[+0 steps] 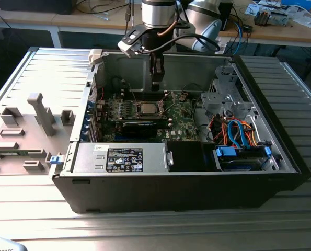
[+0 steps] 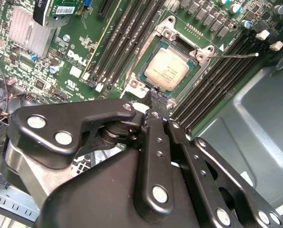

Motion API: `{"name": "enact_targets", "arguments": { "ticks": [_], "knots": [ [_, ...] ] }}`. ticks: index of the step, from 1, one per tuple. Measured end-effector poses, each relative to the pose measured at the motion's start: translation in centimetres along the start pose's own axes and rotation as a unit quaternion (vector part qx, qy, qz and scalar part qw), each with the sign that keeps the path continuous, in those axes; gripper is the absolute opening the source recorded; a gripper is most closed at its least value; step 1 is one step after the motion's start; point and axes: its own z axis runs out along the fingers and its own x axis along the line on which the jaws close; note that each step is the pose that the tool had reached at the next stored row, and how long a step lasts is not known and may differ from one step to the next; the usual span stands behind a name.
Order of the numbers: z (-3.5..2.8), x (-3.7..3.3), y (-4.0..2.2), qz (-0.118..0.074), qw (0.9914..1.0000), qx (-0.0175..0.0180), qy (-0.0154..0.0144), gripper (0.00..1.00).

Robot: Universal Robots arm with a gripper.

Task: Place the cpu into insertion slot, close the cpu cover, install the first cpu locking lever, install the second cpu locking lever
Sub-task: 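Close the cpu cover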

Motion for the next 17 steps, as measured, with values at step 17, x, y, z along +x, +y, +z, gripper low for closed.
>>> {"name": "enact_targets", "arguments": {
  "ticks": [17],
  "knots": [
    [0.02, -0.04, 0.79, 0.0, 1.0, 0.0, 0.0, 0.11]
  ]
}}
